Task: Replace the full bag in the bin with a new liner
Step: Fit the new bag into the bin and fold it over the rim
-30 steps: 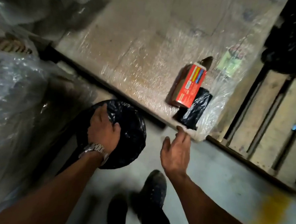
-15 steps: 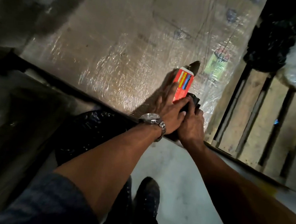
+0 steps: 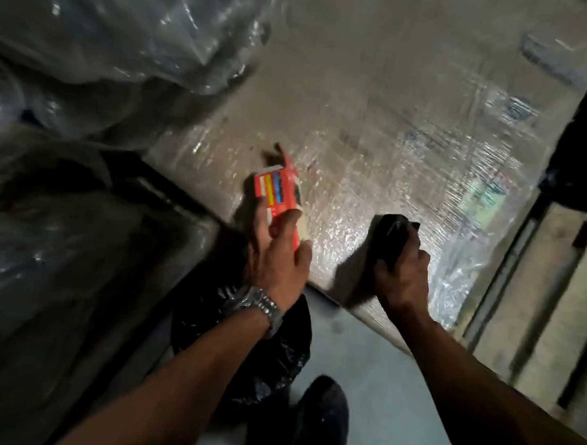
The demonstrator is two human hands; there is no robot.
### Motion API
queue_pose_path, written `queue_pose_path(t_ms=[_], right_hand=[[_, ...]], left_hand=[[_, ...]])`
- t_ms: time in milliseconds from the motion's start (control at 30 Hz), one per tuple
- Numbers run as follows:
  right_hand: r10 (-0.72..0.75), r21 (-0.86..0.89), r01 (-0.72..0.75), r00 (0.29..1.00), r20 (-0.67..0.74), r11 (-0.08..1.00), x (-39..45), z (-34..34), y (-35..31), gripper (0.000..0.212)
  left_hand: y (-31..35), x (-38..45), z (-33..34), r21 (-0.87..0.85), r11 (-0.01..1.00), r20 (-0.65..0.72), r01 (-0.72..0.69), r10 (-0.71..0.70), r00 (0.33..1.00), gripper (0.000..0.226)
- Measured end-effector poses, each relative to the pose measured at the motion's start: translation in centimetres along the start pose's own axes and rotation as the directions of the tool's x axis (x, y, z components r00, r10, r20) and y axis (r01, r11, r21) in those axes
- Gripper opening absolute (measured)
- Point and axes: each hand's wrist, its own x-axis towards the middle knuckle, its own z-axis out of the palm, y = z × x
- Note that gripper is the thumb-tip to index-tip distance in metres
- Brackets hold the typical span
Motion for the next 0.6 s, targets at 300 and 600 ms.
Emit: queue_pose_path(t_ms=[300, 600], right_hand=[[-0.357, 0.211, 0.317, 0.915, 0.189, 0.925, 5.7, 5.3, -13.1, 0.073], [-0.546, 0.254, 0.483, 0.752, 0.37, 0.838, 8.6, 9.4, -23.1, 0.069]], left_hand=[[-2.2, 5.6, -4.8, 0.052, 0.94, -0.157, 0.337, -0.325, 0.933, 0.071], [-2.6, 10.9, -5.4, 0.115, 0.904, -0.191, 0.412, -0.387, 0.902, 0.074]])
